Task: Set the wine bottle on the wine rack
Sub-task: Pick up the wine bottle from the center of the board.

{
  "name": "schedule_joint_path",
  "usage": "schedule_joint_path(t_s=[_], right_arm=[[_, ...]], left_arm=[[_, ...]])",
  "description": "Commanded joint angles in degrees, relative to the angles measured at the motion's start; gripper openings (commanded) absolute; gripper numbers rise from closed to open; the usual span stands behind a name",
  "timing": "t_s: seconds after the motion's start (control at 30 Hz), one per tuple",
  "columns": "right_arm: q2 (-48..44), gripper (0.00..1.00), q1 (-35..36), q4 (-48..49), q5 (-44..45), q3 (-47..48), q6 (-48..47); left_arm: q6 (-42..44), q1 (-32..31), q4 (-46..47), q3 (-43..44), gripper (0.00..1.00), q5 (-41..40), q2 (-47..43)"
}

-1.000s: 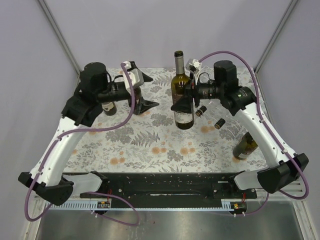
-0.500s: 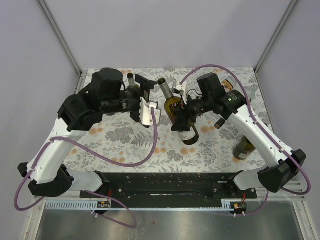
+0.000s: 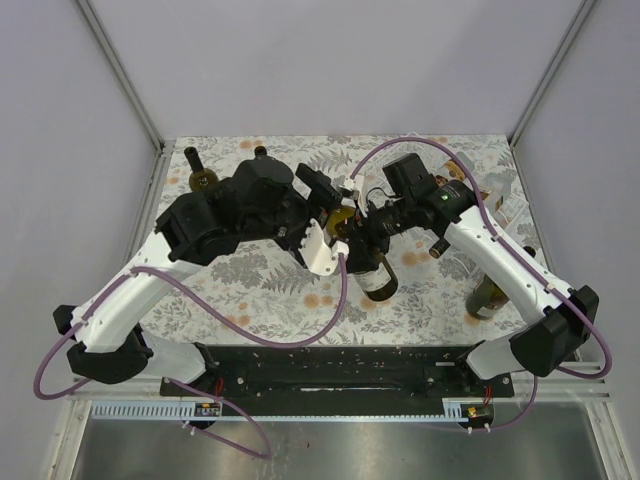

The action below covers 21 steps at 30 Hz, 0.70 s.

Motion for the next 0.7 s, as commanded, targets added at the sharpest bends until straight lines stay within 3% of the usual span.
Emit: schedule_joint_path(t_s=[0.0, 0.37, 0.67], right_arm=[[-0.89, 0.00, 0.61, 0.50, -5.87, 1.99, -0.36], [-1.33, 0.00, 0.61, -0.38, -9.04, 2.08, 0.26], [-1.51, 0.00, 0.18, -0.38, -10.44, 2.79, 1.05]], left_arm=[[3.79, -0.98, 0.89, -0.27, 0.96, -3.38, 1.84], [7.66, -2.12, -0.16, -4.65, 0.85, -7.25, 3.87], [6.08, -2.30, -1.66, -7.47, 0.74, -4.97, 2.90]])
